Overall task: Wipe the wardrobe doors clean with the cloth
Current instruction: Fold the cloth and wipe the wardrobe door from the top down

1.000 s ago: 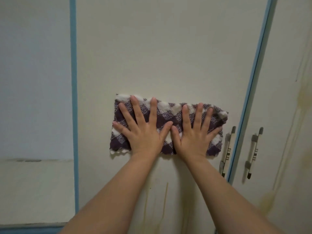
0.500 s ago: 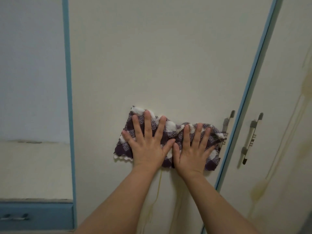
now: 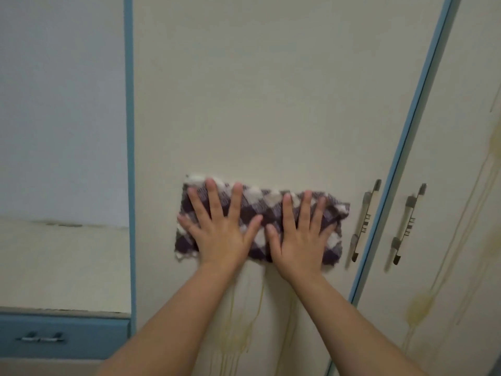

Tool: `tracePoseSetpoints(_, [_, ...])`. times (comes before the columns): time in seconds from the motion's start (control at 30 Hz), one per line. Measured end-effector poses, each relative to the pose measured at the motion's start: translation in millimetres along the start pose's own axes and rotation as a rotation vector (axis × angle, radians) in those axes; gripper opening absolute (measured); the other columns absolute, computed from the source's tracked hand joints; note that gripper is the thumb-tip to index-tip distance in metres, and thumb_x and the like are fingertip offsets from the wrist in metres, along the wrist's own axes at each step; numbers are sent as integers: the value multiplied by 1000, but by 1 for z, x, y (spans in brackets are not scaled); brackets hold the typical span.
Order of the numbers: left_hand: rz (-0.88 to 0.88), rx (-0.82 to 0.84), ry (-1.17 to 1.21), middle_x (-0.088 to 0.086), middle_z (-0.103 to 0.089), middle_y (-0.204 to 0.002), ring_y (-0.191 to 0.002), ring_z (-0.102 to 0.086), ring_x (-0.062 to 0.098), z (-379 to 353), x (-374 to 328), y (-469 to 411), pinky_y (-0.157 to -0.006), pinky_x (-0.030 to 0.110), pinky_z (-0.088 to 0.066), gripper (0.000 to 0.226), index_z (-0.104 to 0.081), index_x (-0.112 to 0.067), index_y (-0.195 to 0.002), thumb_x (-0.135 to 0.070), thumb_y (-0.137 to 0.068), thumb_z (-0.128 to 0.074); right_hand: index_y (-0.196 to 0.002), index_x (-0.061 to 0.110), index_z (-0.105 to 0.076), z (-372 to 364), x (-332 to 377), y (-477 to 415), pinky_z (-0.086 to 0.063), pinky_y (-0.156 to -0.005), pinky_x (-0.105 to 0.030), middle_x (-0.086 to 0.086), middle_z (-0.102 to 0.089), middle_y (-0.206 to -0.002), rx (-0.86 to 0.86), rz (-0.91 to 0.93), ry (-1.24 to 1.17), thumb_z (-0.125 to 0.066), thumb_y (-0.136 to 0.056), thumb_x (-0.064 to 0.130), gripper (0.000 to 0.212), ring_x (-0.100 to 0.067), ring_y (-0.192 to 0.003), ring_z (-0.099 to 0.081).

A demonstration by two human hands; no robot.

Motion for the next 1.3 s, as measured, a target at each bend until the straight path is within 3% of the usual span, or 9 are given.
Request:
tracePoseSetpoints(0.1, [-11,-56,-32,12,11,-150,-135,16,38,25,6,-48,-97,71,5,79,15,-38,-141,-77,-78,-13,-145,27,-8,15,25,-43,4,-102,-69,-6,4,-152,-77,28,-7,-23,-89,57,65,-29,-140,10])
tracePoseSetpoints(0.23, [-47,-106,-64,12,9,-149,-135,11,39,33,13,-57,-98,73,-1,80,11,-35,-143,-77,-79,-12,-146,29,-7,16,37,-62,1,-101,-72,-8,2,-153,-174,37,30,-24,-91,56,64,-34,-141,3])
tracePoseSetpoints(0.33, [-82,-97,-90,7,27,-149,-136,13,39,22,23,-44,-98,72,6,80,11,-34,-143,-78,-79,-9,-145,33,12,-2,32,-44,7,-103,-67,2,27,-152,-206,106,97,-19,-93,56,65,-27,-140,19])
tracePoseSetpoints(0.4, [-89,-75,-119,5,37,-146,-136,23,37,11,31,-30,-97,70,10,82,14,-34,-143,-79,-78,-9,-145,33,13,-15,29,-25,7,-103,-66,5,29,-151,-213,136,90,-21,-93,55,66,-25,-140,20])
tracePoseSetpoints(0.57, [-78,-7,-153,9,35,-147,-136,25,36,-14,48,23,-97,72,4,83,16,-32,-142,-78,-78,-8,-146,29,13,-43,23,24,5,-104,-64,3,28,-152,-135,145,68,-14,-94,55,64,-25,-140,20])
tracePoseSetpoints(0.77, [-63,100,-159,11,32,-148,-136,23,39,-25,61,57,-95,72,-1,84,16,-32,-142,-76,-77,-11,-145,25,16,-59,22,67,-13,-100,-65,1,28,-152,31,56,31,-2,-95,54,61,-24,-140,20])
tracePoseSetpoints(0.93, [-41,216,-114,5,40,-144,-134,30,35,-19,62,65,-97,69,3,83,20,-35,-140,-75,-76,-14,-143,25,23,-55,29,71,-11,-104,-62,2,34,-149,113,4,28,1,-93,54,61,-23,-139,25])
tracePoseSetpoints(1.07, [-36,241,-71,0,48,-138,-129,38,34,3,69,33,-100,67,9,79,24,-41,-137,-78,-74,-7,-146,11,-7,-35,50,50,-21,-99,-69,-16,-4,-151,96,-16,-8,-13,-93,56,70,-38,-139,-3])
tracePoseSetpoints(1.3, [-123,22,-52,21,-8,-152,-137,-4,48,56,80,-47,-100,68,-18,80,-5,-31,-143,-71,-79,-32,-145,19,-6,-8,103,-35,6,-104,-66,-7,4,-150,-67,23,-7,-24,-89,56,69,-32,-141,3])
Point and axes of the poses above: each hand's wrist, its own y-axis away from the middle knuckle, its own z-axis out of the back of the hand, x = y × z, the point moved 4 cm from there along -y, towards the middle knuckle
